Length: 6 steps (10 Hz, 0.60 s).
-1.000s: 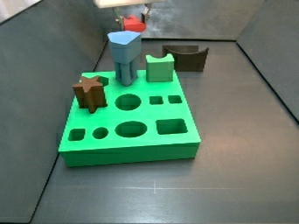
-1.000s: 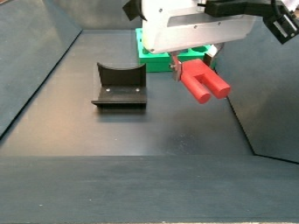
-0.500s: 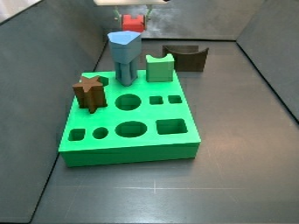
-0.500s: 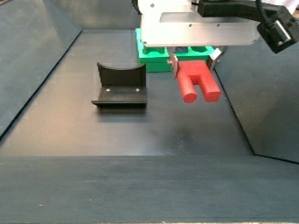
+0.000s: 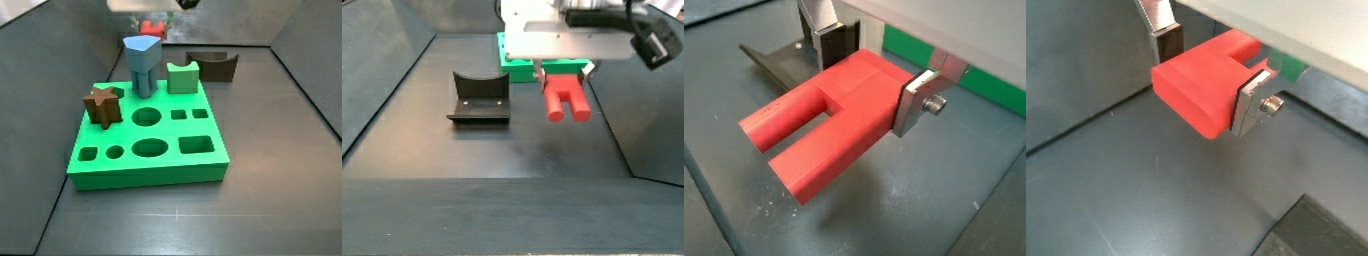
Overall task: Pick up the square-circle object. Move up. Rotate the square-circle object. Place the square-circle object on the fixture. Regrasp the square-circle object. Move to above the board. Insert the square-circle object.
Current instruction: Rotate the square-circle object.
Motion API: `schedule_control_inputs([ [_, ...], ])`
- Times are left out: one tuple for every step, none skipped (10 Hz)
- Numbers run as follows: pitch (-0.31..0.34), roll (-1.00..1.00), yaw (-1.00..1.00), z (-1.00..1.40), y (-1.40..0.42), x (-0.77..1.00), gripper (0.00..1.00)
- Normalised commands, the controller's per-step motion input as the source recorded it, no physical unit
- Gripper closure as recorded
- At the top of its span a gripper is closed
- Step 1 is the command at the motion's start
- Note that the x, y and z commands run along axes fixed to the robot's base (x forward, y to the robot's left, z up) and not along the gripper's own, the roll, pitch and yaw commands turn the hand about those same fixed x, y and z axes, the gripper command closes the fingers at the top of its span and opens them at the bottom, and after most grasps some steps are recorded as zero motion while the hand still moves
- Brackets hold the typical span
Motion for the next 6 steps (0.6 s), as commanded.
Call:
schedule_control_inputs([
  [-0.031,-0.03,0.02,-1.0,0.0,0.02,1.0],
  [-0.035,-0.05,0.02,-1.0,0.0,0.03,1.0],
  [-0.04,-0.08,0.01,-0.99,0.01,0.04,1.0],
  [-0.042,-0.09,0.01,-0.87,0.01,0.04,1.0],
  [-0.048,-0.11,0.01,-0.76,0.01,0.04,1.0],
  [-0.058,-0.13,0.01,-0.62,0.01,0.04,1.0],
])
